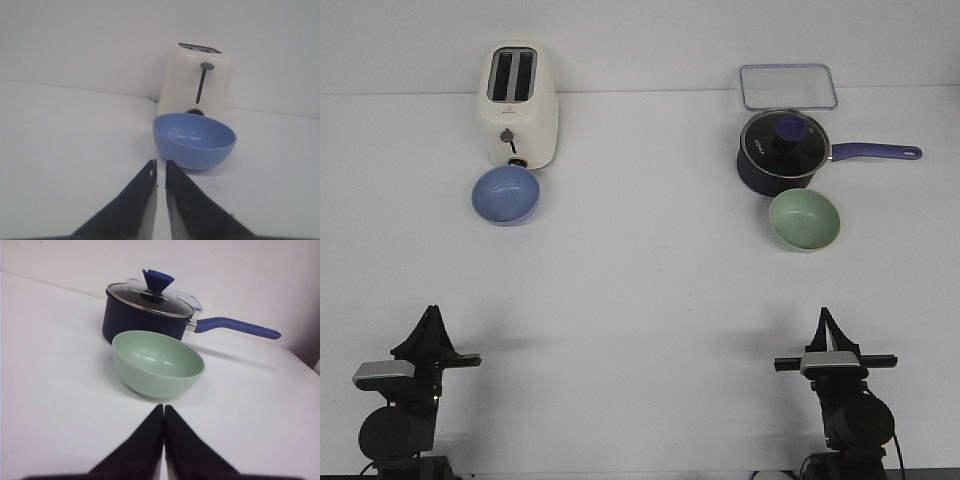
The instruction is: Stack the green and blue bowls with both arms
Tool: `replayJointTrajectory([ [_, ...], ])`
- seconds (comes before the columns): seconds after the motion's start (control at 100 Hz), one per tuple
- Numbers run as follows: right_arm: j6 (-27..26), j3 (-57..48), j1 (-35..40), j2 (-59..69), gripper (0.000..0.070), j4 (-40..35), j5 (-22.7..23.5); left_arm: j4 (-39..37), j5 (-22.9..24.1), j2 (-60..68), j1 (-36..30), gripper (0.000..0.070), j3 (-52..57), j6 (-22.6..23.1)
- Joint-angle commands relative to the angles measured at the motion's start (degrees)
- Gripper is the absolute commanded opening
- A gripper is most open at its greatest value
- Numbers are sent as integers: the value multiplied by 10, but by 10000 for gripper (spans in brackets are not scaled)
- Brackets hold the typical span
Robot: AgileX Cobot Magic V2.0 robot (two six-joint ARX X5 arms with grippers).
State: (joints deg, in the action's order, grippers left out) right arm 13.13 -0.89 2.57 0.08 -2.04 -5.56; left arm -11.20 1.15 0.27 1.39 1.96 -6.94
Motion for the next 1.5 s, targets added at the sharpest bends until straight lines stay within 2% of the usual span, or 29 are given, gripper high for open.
replayJointTrajectory([
  [0.0,2,2,0,0,0,8,1,-9,-1,-1,1,15,-12,2],
  [0.85,-6,2,0,0,0,9,2,-9,-1,-1,1,15,-12,2],
  [0.92,-35,2,0,0,0,8,2,-9,-1,-1,1,15,-12,2],
  [1.08,-215,2,0,0,0,6,1,-9,-1,-1,1,15,-12,2],
  [1.18,-285,0,0,0,0,3,1,-9,-1,-1,1,15,-12,2],
  [1.36,-344,-42,0,19,0,-40,1,-9,-1,-1,1,15,-12,2],
  [1.49,-348,-111,-1,95,0,-55,1,-9,-1,-1,1,15,-12,2],
])
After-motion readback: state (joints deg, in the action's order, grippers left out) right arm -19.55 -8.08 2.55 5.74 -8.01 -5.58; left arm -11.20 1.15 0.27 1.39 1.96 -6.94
